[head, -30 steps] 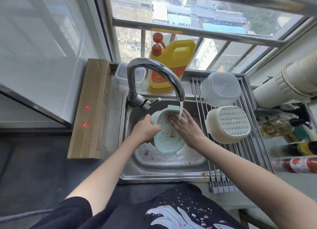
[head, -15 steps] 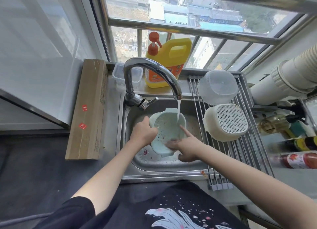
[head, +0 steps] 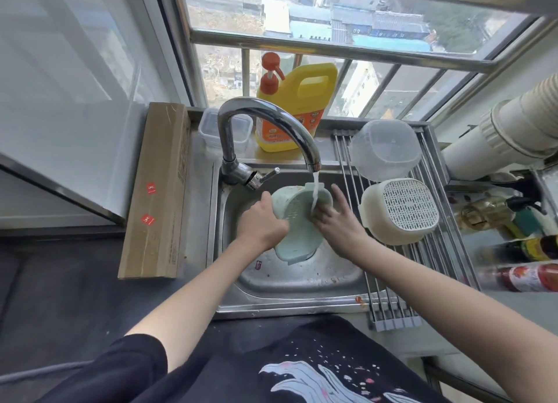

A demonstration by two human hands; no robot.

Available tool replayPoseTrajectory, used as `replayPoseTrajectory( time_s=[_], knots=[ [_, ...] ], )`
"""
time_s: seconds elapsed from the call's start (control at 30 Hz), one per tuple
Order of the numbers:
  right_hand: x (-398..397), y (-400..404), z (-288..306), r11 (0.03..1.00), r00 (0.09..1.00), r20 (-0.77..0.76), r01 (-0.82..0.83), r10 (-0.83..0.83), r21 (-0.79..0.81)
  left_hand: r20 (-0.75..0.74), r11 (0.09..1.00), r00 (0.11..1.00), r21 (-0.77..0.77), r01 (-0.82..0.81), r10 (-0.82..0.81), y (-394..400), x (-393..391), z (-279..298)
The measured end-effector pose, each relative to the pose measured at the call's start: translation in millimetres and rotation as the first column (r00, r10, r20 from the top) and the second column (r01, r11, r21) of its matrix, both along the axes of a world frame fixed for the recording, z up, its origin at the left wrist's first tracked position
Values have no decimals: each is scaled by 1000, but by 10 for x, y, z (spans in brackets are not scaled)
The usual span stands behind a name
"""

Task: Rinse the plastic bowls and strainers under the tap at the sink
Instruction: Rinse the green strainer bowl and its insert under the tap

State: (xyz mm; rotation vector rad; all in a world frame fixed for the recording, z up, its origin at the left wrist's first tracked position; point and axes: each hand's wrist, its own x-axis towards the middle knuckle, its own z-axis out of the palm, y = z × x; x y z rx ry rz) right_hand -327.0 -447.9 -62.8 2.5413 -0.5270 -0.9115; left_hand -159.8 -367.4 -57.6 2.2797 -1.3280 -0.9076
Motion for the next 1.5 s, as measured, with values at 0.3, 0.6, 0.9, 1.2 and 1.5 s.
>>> replayPoseTrajectory(
  time_s=[0.3, 0.6, 0.9, 1.2, 1.5],
  knots=[
    [-170, 36, 92, 723, 730, 404, 175, -551, 669, -237, 992, 964, 53, -114, 124, -24, 164, -133],
    [-282, -32, 387, 310, 88, 298, 345, -950, 886, -808, 899, 415, 433, -60, 417, -77, 151, -218],
    [-203, 23, 448, 708, 299, 691, 558, -658, 433, -792, 867, 382, 496, -52, 476, -224, -41, -198],
    [179, 172, 78, 756, 810, 116, 472, -575, 454, -747, 872, 487, 484, -70, 453, -191, -130, -217],
    [89, 111, 336, 383, 735, -58, 417, -675, 824, -818, 881, 328, 454, -134, 472, -103, -122, -259]
  ],
)
